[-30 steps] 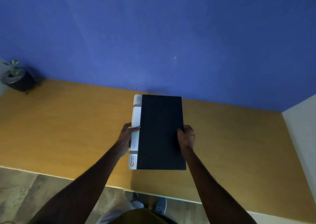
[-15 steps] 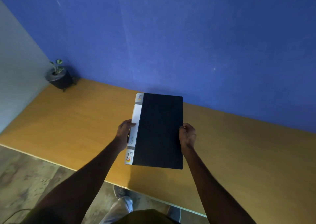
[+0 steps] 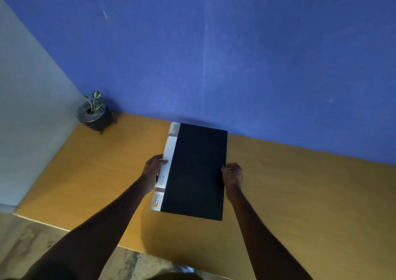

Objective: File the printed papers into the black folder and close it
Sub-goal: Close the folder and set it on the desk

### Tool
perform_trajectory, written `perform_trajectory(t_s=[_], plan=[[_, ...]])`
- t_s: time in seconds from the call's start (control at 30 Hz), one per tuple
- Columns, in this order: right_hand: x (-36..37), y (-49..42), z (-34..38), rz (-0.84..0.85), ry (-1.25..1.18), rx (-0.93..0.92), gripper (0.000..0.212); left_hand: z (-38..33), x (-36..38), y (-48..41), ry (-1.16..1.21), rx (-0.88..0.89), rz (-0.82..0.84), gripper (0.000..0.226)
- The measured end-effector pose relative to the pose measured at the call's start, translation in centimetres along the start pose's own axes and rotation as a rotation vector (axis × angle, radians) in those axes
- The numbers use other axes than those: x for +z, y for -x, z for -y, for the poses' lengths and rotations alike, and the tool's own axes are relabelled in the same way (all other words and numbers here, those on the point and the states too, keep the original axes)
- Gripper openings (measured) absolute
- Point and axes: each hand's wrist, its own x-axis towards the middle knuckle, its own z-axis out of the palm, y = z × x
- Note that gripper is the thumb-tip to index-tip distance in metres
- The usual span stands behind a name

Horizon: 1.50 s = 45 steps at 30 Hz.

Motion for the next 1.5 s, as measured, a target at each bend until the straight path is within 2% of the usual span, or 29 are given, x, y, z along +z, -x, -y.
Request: perform_trajectory(t_s=[0.3, 0.4, 0.47, 0.8, 0.93, 1.17, 1.33, 1.5], plan=[[7.5, -0.2, 1.8, 0.016, 0.114, 0.021, 0.018, -1.2, -6.0, -6.0, -0.046, -0.042, -0.023, 0.036], [9.8, -0.6, 2.0, 0.027, 0.177, 0.038, 0.02, -1.4, -7.5, -7.7, -0.119, -0.015, -0.061, 0.03], [11.1, -0.8, 2.1, 0.032, 0.213, 0.044, 0.019, -1.1, -8.3, -8.9, -0.135, 0.023, -0.099, 0.036], [15.2, -1.8, 2.5, 0.042, 0.289, 0.087, 0.024, -0.9, -9.7, -13.3, -0.397, 0.083, -0.26, 0.04], [15.8, -1.9, 2.5, 0.041, 0.303, 0.1, 0.027, -0.8, -9.7, -13.8, -0.448, 0.11, -0.27, 0.038], [15.8, -2.1, 2.5, 0.005, 0.352, 0.046, 0.029, -0.7, -9.2, -14.0, -0.503, 0.209, -0.308, 0.032], [15.9, -2.3, 2.3, -0.01, 0.408, 0.003, 0.022, -1.2, -8.9, -13.3, -0.533, 0.248, -0.315, 0.029], [15.7, -1.8, 2.3, -0.048, 0.526, -0.177, 0.017, -1.1, -9.3, -13.8, -0.634, 0.231, -0.312, 0.034]])
